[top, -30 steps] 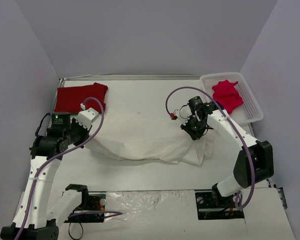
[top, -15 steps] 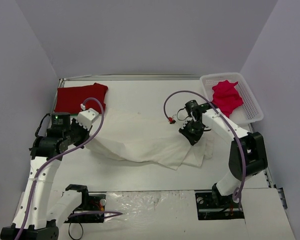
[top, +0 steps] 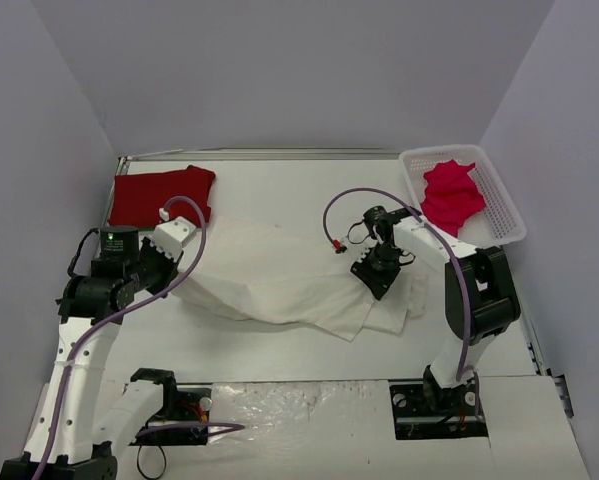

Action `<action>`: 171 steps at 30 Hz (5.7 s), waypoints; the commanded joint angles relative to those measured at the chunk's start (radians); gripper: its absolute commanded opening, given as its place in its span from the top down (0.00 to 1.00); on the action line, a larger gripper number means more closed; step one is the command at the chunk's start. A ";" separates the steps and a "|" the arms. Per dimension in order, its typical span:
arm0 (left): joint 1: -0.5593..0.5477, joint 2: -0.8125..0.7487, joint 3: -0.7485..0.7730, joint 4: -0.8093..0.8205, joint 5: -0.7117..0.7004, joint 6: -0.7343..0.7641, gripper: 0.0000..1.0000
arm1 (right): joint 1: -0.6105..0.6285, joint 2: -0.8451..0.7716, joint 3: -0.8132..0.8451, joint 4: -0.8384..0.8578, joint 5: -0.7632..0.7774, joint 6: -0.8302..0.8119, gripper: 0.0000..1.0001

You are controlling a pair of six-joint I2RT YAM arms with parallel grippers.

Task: Fold and stack the t-shirts
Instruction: Flatten out the tshirt

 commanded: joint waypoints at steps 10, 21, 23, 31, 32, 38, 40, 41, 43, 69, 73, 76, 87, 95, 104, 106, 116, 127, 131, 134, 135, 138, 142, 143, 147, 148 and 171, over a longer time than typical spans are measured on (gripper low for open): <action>0.017 -0.016 0.012 0.021 0.020 -0.018 0.98 | 0.006 0.035 0.033 -0.022 -0.045 0.022 0.66; 0.023 -0.021 0.007 0.025 0.030 -0.018 0.98 | 0.006 0.087 0.028 0.027 -0.025 0.036 0.81; 0.024 -0.021 0.007 0.025 0.032 -0.018 0.98 | 0.006 0.090 0.027 0.027 -0.024 0.037 0.98; 0.027 -0.021 0.006 0.025 0.036 -0.018 0.98 | 0.002 0.052 0.022 0.033 -0.004 0.050 1.00; 0.027 -0.021 0.006 0.025 0.035 -0.020 0.98 | -0.001 0.043 0.025 0.032 0.004 0.053 1.00; 0.027 0.036 0.036 0.024 0.024 -0.040 0.98 | -0.034 -0.100 0.126 -0.002 0.055 0.080 1.00; 0.027 0.091 0.038 0.049 0.004 -0.064 0.98 | -0.068 -0.118 0.201 0.007 0.073 0.082 1.00; 0.027 0.114 0.038 0.084 -0.003 -0.075 0.98 | -0.083 -0.120 0.229 0.015 0.076 0.094 1.00; 0.026 0.197 0.064 0.115 -0.011 -0.092 0.98 | -0.114 -0.106 0.283 0.052 0.101 0.114 1.00; 0.030 0.133 0.628 0.196 -0.085 -0.267 0.98 | -0.162 -0.434 0.871 0.202 0.319 0.283 1.00; 0.032 -0.014 0.509 0.134 -0.083 -0.244 0.98 | -0.221 -0.681 0.696 0.199 0.245 0.291 1.00; 0.035 -0.088 0.497 0.088 -0.103 -0.233 0.98 | -0.295 -0.794 0.630 0.193 0.195 0.309 1.00; 0.041 0.039 0.649 0.141 -0.117 -0.274 0.98 | -0.349 -0.677 0.757 0.233 0.240 0.321 1.00; 0.041 0.316 0.517 0.261 -0.100 -0.313 0.98 | -0.350 -0.402 0.664 0.332 0.207 0.337 1.00; 0.043 0.656 0.694 0.336 -0.125 -0.291 0.98 | -0.347 -0.079 0.744 0.431 0.234 0.307 1.00; 0.043 0.708 0.782 0.328 -0.132 -0.291 0.98 | -0.349 -0.048 0.829 0.428 0.256 0.300 1.00; 0.043 0.569 1.008 0.236 -0.092 -0.290 0.97 | -0.350 -0.196 1.162 0.336 0.245 0.334 1.00; 0.044 0.061 0.302 0.140 0.100 -0.031 0.94 | -0.350 -0.822 0.333 0.190 0.112 0.271 1.00; 0.043 -0.016 0.259 -0.061 0.349 0.143 0.76 | -0.350 -0.933 0.248 0.068 0.098 0.226 0.89; 0.043 -0.031 0.297 -0.279 0.463 0.324 0.82 | -0.350 -0.976 0.268 0.029 0.119 0.231 0.69; 0.041 -0.037 0.326 -0.343 0.484 0.365 0.78 | -0.350 -0.973 0.278 0.020 0.113 0.216 0.58; 0.043 -0.038 0.387 -0.450 0.507 0.455 0.70 | -0.350 -0.935 0.305 0.020 0.112 0.202 0.34; 0.041 -0.027 0.379 -0.376 0.484 0.404 0.69 | -0.350 -0.844 0.340 0.047 0.087 0.212 0.35; 0.041 -0.021 0.360 -0.336 0.480 0.384 0.69 | -0.350 -0.824 0.328 0.052 0.061 0.212 0.39; 0.041 0.041 0.215 0.029 0.379 0.078 0.81 | -0.350 -0.664 0.251 0.084 -0.078 0.200 0.66; 0.041 0.089 0.149 0.082 0.350 0.036 0.91 | -0.350 -0.631 0.237 0.101 -0.124 0.196 0.83; -0.149 0.847 0.250 0.365 -0.039 -0.230 0.98 | -0.128 0.518 0.778 0.153 0.157 0.169 1.00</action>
